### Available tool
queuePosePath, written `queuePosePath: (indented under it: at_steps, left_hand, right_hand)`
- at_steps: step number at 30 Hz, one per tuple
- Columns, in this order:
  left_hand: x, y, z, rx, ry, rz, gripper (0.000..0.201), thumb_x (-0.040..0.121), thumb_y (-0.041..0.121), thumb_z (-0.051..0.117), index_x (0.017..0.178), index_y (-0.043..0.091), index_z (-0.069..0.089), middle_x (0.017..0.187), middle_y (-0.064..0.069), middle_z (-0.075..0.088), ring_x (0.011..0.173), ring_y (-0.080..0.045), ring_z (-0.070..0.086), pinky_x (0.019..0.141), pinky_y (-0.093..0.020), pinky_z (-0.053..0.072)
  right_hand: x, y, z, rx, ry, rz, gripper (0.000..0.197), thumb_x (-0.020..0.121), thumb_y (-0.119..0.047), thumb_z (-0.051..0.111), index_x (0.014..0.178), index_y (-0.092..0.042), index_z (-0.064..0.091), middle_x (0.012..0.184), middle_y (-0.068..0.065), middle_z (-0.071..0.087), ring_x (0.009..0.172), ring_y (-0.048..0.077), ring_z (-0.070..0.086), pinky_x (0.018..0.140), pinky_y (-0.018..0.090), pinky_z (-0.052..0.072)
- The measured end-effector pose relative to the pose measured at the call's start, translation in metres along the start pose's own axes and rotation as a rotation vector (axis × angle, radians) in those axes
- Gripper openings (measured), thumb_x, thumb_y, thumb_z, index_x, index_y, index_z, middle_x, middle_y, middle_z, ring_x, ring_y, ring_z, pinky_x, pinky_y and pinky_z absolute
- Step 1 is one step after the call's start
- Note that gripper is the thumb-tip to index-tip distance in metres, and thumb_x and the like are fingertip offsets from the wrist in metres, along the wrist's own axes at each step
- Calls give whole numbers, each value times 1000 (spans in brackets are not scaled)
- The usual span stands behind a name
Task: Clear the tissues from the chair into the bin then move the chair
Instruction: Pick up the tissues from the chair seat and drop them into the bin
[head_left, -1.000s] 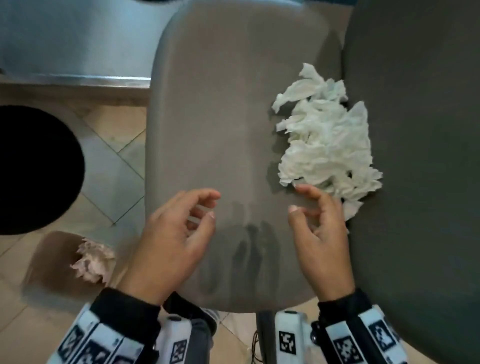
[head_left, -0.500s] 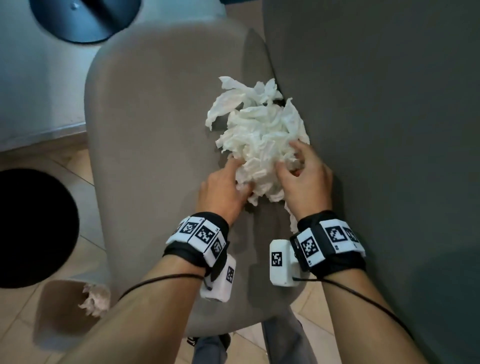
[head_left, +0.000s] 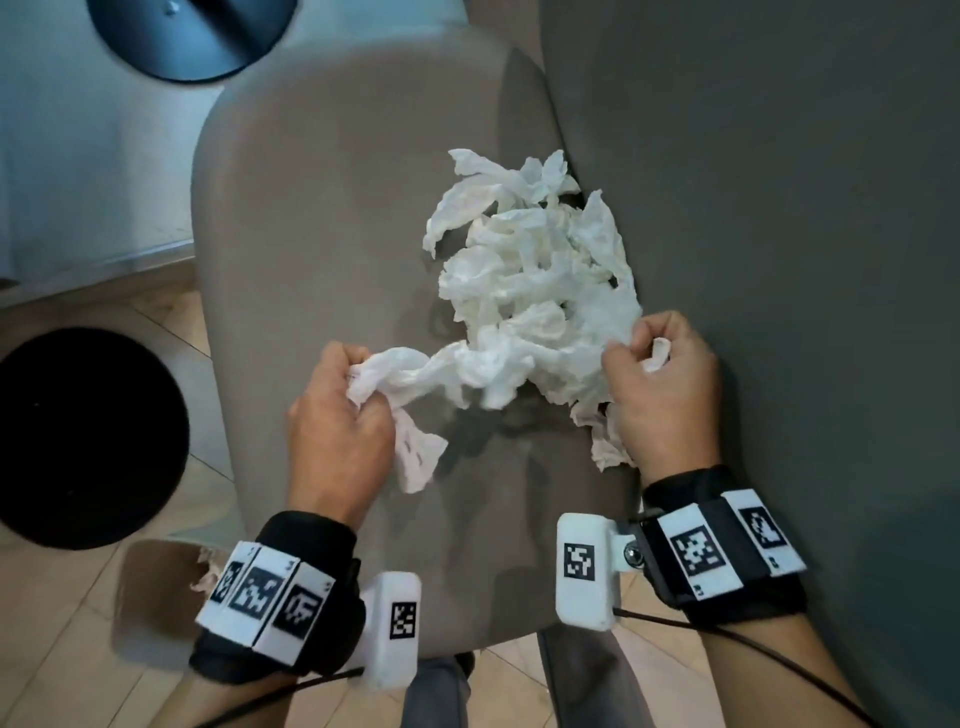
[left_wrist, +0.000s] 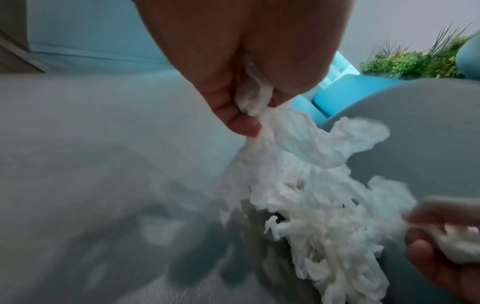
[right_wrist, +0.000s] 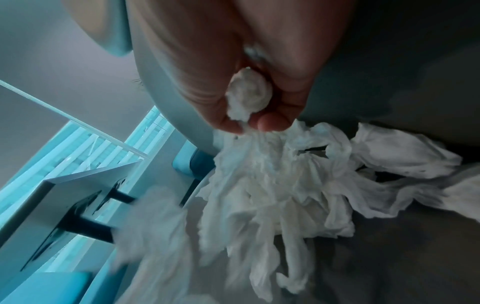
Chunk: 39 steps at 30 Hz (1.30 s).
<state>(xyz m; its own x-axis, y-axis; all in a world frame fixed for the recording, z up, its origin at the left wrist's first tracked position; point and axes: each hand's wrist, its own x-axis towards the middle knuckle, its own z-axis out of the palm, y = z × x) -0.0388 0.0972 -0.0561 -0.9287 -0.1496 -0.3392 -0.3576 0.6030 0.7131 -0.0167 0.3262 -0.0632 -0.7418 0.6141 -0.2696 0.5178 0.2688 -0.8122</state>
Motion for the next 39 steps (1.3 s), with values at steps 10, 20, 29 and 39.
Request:
queuePosePath:
  at_steps: [10,20,29,39]
  left_hand:
    - [29,36,30,188,-135,163,8,86,26,53,94,24,54,93,4,55,88,-18,53,72,-32,43]
    - [79,46,73,542,-266,259,32,97,30,50,126,19,55,114,-4,59,105,-26,56,83,-39,46]
    - [51,24,13,155,88,232,29,88,22,58,63,16,43,73,5,41,61,-13,37,57,-21,24]
    - [13,7,-3,110,-172,92,32,85,15,49,113,29,47,72,-2,60,65,-24,55,63,-34,49]
  right_hand:
    - [24,-5,31,-200,-231,162,30,91,-23,44,119,-24,56,108,5,65,99,26,60,85,36,51]
    - [15,31,38,-545,-348,-74,20,80,-33,62,85,-13,60,95,9,62,93,33,56,74,33,41]
    - [-11,3,20,-163,-164,-189,8,73,-9,53,68,-14,49,80,1,61,69,16,55,61,24,44]
    - [-10,-9,47,-291,-339,43,35,81,-29,61,115,-33,56,102,-1,64,94,24,61,85,35,50]
